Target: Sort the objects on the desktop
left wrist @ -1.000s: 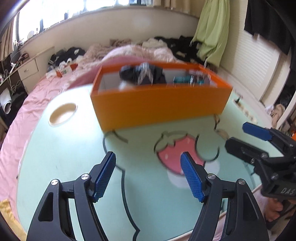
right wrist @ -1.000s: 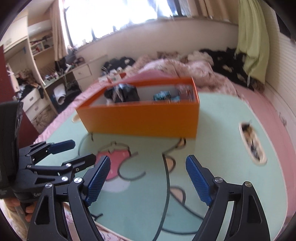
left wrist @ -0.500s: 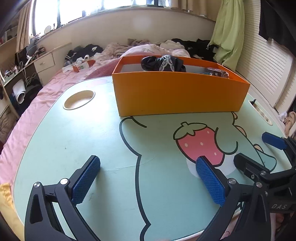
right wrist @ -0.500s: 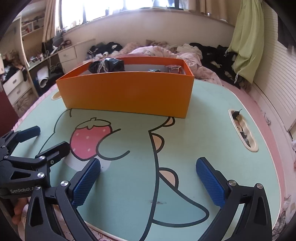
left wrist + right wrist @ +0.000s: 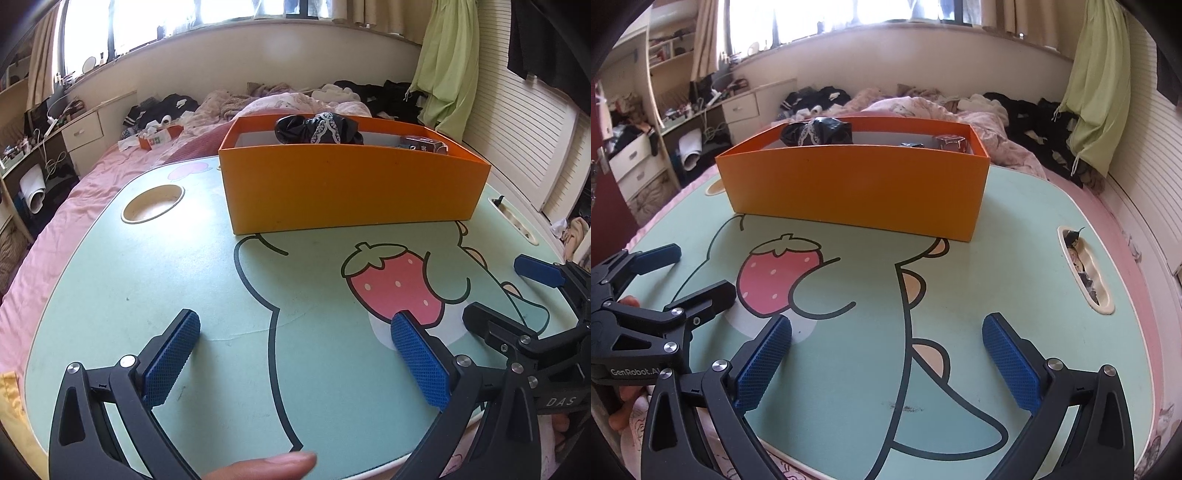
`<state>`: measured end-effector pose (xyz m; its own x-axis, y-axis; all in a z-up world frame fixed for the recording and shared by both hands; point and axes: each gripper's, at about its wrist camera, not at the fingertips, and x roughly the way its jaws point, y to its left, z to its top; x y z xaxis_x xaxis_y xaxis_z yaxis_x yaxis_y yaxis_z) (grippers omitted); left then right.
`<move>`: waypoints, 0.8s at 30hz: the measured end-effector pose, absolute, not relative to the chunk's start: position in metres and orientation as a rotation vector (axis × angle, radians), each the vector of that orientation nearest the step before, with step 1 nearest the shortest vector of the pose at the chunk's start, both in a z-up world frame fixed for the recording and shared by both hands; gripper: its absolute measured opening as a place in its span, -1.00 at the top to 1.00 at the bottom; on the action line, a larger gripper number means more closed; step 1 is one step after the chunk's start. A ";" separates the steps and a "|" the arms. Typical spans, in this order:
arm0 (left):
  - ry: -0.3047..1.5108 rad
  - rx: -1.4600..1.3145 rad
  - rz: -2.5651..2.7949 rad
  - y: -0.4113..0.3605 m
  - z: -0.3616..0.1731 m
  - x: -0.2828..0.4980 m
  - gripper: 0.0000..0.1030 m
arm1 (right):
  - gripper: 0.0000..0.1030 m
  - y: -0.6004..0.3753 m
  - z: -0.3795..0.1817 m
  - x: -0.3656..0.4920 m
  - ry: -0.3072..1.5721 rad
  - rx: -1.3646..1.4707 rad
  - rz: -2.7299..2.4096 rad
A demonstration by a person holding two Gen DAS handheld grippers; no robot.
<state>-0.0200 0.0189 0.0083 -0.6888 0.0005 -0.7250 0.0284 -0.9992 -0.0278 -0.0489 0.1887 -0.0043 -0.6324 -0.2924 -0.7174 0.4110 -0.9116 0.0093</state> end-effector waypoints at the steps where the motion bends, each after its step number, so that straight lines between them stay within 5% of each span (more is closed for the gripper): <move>1: 0.057 1.231 -2.874 0.019 0.008 -0.020 -0.99 | -1.00 0.189 -0.004 -0.049 0.217 1.069 -2.523; 24: 0.054 1.224 -2.881 0.020 0.009 -0.020 -0.99 | -1.00 0.188 -0.005 -0.049 0.217 1.066 -2.526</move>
